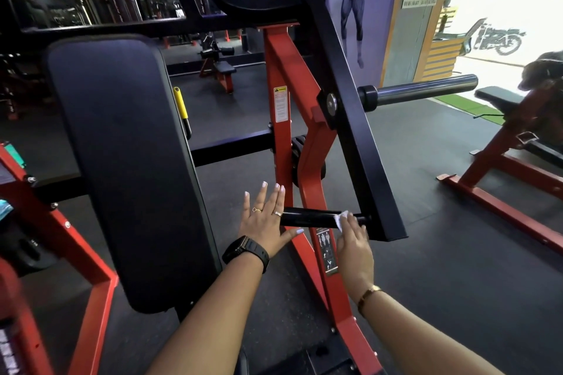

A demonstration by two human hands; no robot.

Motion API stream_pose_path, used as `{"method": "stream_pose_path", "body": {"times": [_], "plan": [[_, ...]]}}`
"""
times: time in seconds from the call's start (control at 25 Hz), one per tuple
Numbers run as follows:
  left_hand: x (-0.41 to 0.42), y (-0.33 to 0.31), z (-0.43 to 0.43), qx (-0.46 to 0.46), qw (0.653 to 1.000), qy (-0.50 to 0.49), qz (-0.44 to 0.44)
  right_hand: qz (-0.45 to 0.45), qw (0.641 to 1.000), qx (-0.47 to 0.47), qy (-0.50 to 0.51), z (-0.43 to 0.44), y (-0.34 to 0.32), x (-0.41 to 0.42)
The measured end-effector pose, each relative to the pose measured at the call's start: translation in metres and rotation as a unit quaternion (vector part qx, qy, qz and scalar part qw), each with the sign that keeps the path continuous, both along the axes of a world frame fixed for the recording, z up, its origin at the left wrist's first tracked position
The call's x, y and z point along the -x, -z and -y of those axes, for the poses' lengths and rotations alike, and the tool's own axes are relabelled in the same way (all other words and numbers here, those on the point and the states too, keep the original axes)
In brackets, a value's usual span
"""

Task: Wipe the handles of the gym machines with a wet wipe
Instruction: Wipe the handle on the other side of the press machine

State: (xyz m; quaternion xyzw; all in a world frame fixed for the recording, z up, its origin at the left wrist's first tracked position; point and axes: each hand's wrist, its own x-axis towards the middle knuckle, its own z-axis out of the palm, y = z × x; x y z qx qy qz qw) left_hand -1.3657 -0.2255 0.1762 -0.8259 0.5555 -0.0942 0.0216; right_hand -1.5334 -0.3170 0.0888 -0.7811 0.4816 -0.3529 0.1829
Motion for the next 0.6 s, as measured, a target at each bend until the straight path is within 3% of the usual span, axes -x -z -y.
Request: {"method": "stream_pose_path", "body": {"times": [0.12,0.32,0.6], "plan": [[0.000,-0.002,0.000,-0.010,1.000,-0.004,-0.002,-0.060,0.997,0.047,-0.017,0.007,0.002,-0.003],[0.002,-0.001,0.000,-0.007,1.000,-0.009,-0.009,-0.152,0.987,0.016,-0.052,0.027,-0.017,-0.020],[0.002,-0.001,0.002,-0.006,1.000,-0.012,-0.017,-0.135,0.987,0.079,-0.044,0.017,0.006,-0.014]]}}
